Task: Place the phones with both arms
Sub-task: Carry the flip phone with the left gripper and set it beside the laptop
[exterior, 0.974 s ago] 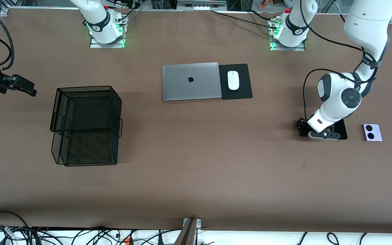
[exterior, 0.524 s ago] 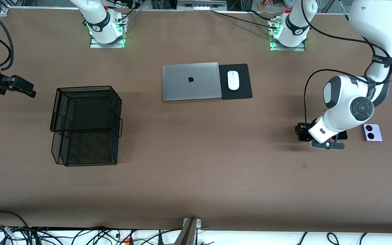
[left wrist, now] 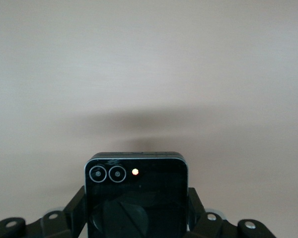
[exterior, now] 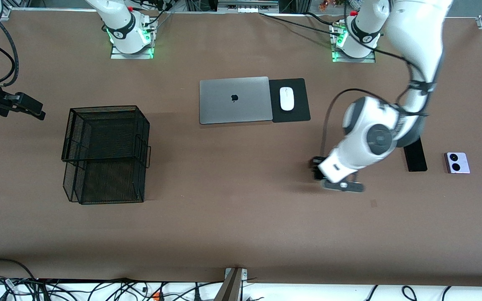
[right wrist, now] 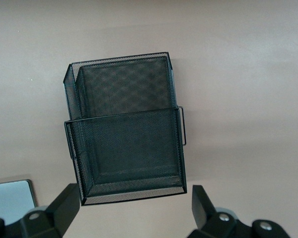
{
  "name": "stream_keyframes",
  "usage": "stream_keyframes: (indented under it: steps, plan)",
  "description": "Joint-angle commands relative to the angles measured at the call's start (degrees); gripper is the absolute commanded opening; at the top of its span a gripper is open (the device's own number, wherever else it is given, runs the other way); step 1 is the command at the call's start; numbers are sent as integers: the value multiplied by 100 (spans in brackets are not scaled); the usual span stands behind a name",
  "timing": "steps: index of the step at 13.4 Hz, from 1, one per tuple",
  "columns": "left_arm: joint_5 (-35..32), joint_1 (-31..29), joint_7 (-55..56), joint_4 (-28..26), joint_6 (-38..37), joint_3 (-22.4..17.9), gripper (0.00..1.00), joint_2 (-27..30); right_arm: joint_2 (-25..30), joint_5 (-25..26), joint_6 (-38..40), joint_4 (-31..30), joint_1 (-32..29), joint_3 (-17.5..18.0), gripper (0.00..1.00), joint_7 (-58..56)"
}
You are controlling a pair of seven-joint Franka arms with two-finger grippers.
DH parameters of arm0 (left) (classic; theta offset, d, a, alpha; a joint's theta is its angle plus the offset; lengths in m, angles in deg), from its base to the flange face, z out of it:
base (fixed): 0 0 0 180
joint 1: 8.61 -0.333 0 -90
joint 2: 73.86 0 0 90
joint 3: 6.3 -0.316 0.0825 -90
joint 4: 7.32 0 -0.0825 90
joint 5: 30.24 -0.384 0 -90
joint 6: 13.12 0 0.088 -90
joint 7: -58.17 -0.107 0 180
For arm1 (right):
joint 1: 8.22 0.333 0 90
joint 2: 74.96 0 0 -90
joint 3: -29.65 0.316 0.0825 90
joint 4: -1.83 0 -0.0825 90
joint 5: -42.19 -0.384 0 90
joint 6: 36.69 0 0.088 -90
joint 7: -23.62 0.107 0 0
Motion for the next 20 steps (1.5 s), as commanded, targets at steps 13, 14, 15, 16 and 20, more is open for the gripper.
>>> stream_keyframes:
  steps: [13, 14, 15, 16, 20]
  plan:
    - [56, 1849, 1597, 1700, 951, -100, 100, -2020, -61, -104, -10, -11, -52, 50, 100, -30]
    - [56, 1832, 1597, 1700, 951, -100, 100, -1985, -61, -104, -19, -11, -52, 50, 100, -30]
    - [47, 1814, 1580, 1708, 951, -100, 100, -1932, -61, -104, -19, -11, -44, 50, 100, -30]
    - [38, 1771, 1571, 1700, 908, -109, 100, -1853, -61, -104, -19, -11, -35, 50, 100, -21]
    - [29, 1289, 1589, 1559, -275, -161, 100, -1002, -122, -112, -97, -20, 123, 50, 100, 49]
